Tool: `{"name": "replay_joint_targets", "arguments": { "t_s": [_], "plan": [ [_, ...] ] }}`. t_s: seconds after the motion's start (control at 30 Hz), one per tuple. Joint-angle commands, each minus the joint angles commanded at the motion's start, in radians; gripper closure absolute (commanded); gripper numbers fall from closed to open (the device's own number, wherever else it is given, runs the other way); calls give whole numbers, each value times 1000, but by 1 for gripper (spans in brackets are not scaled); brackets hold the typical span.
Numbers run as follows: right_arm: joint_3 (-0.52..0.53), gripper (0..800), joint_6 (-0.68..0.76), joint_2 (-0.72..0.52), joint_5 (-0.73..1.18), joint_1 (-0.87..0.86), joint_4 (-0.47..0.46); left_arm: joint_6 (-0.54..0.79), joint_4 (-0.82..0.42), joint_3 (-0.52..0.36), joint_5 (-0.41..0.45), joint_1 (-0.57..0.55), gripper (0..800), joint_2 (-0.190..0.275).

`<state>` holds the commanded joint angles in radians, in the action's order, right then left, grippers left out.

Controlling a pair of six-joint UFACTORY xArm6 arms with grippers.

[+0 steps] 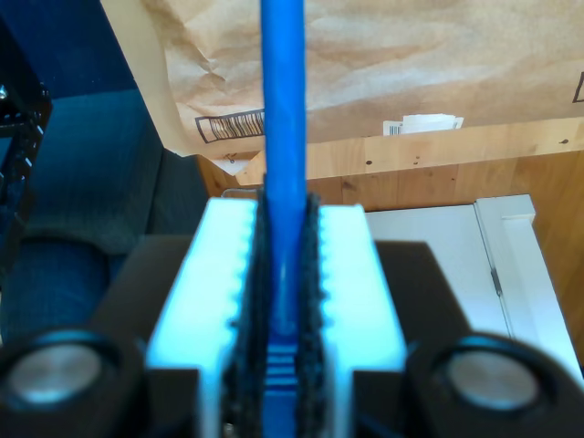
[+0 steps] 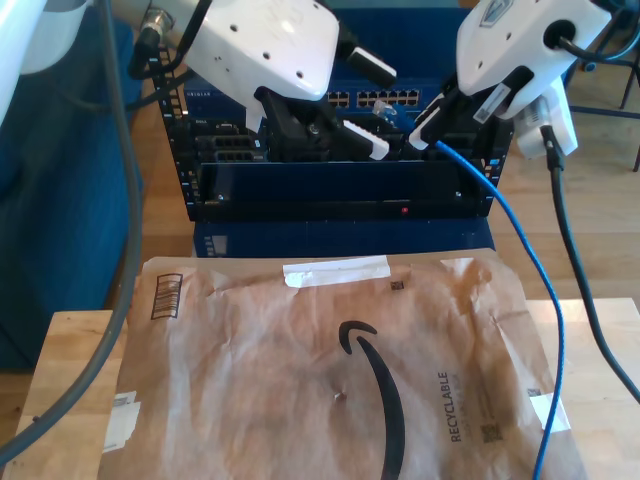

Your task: Grab the cable and plug it in

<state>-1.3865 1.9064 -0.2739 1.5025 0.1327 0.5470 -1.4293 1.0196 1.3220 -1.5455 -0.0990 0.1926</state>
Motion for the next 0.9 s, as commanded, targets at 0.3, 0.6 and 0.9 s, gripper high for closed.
{"name": "replay_joint_targets", "arguments": {
  "t_s": [0.3,0.6,0.9],
  "plan": [
    [0,797,-2,-6,2,2,0,-61,32,3,0,5,18,0],
    [0,797,-3,-17,2,2,0,-61,43,-3,-3,15,138,0],
    [0,797,-5,-21,2,2,0,-60,44,-12,0,37,409,-9]
  ]
}}
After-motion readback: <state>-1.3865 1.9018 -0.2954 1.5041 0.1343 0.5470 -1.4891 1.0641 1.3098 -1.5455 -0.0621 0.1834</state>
